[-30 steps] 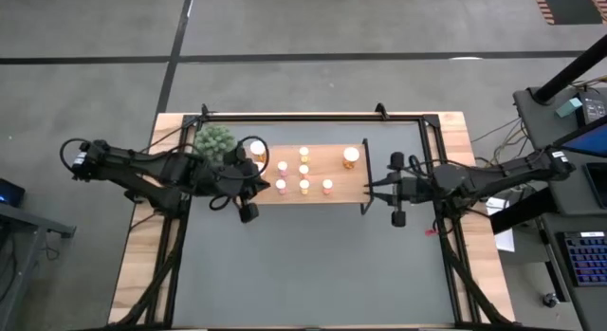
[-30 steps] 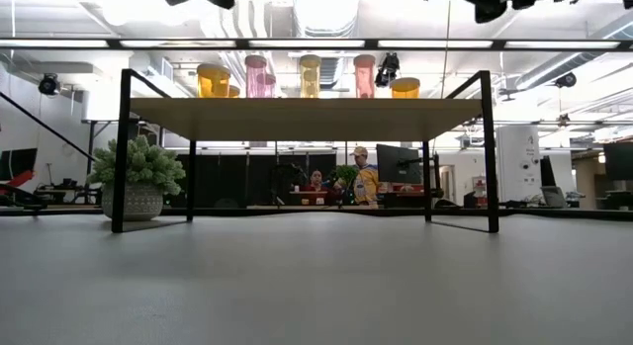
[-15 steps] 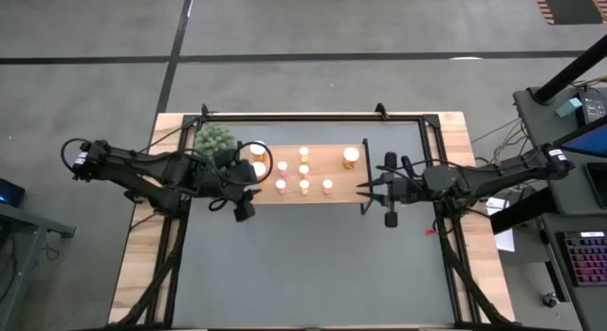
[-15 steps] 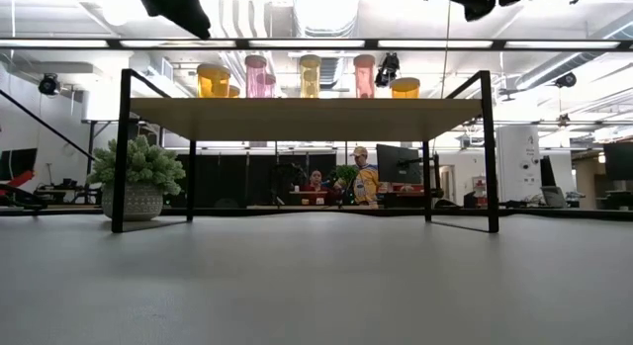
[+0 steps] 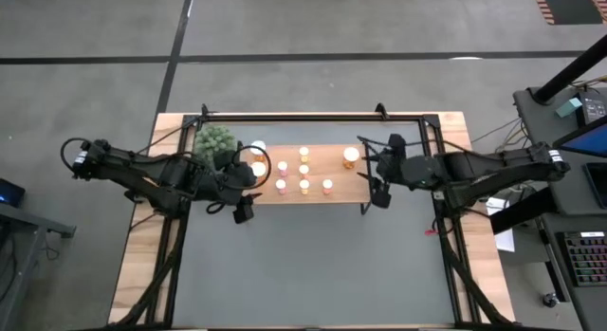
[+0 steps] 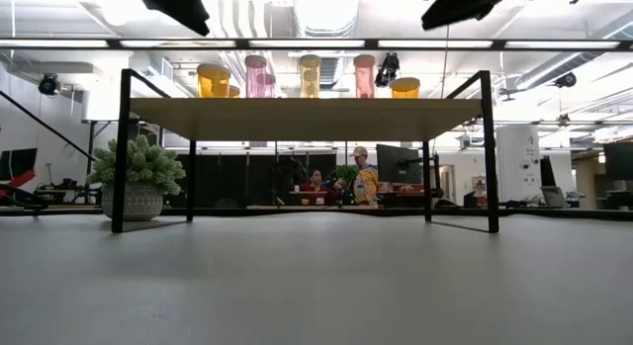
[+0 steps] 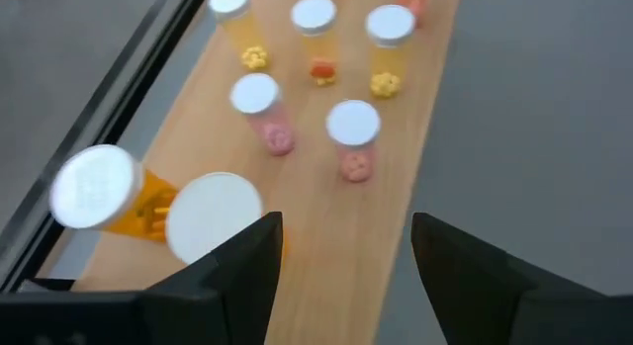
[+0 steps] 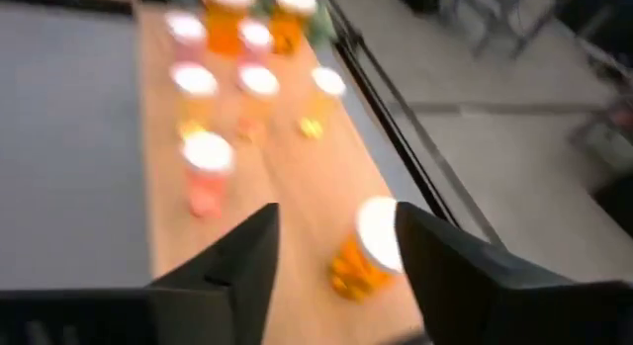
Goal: Pick and place medicine bottles onto shelf by color
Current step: Move the orange pill bottle to align with the other orange pill bottles on the shelf
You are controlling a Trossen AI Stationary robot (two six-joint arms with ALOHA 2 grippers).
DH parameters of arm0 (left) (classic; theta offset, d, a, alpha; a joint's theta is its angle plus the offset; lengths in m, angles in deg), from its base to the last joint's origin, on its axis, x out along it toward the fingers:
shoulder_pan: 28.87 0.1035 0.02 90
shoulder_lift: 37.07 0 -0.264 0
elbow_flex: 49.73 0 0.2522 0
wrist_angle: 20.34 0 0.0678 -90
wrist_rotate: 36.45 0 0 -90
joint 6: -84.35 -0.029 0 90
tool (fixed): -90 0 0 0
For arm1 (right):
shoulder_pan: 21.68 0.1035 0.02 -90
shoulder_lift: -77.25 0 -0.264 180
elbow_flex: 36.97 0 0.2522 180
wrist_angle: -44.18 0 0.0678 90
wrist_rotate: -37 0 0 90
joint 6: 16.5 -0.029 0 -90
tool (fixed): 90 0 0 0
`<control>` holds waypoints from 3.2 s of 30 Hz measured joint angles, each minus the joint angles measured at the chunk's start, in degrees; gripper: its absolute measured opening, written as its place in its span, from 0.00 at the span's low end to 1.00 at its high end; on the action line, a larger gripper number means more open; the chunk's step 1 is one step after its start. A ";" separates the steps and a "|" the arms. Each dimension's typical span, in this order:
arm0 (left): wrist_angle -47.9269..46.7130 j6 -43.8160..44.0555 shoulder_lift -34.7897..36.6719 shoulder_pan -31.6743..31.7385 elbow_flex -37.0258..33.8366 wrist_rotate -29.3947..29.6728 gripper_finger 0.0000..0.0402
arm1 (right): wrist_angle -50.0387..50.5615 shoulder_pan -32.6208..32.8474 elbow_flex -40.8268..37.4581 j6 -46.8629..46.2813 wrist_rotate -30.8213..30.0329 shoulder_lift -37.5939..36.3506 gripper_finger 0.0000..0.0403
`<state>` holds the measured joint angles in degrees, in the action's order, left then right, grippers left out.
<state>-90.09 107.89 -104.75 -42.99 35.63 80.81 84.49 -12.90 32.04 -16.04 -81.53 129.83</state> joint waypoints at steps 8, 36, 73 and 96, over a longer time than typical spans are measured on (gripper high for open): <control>4.13 0.13 0.22 -5.73 -0.04 2.10 0.52 | 13.17 -8.85 8.22 1.83 3.96 6.80 0.70; 10.93 0.13 1.51 -19.37 0.18 11.24 0.52 | -0.73 -20.62 1.59 3.63 18.08 12.04 0.68; 11.68 1.59 5.05 -27.99 -5.53 22.25 0.52 | 13.88 -4.42 29.36 -4.82 18.00 16.74 0.51; 12.17 3.18 5.92 -35.88 -7.05 28.62 0.52 | 14.00 4.97 59.99 1.22 18.08 45.18 0.51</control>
<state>-77.91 111.07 -98.83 -78.86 28.58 109.43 98.49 -7.93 92.03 -14.81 -63.45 175.00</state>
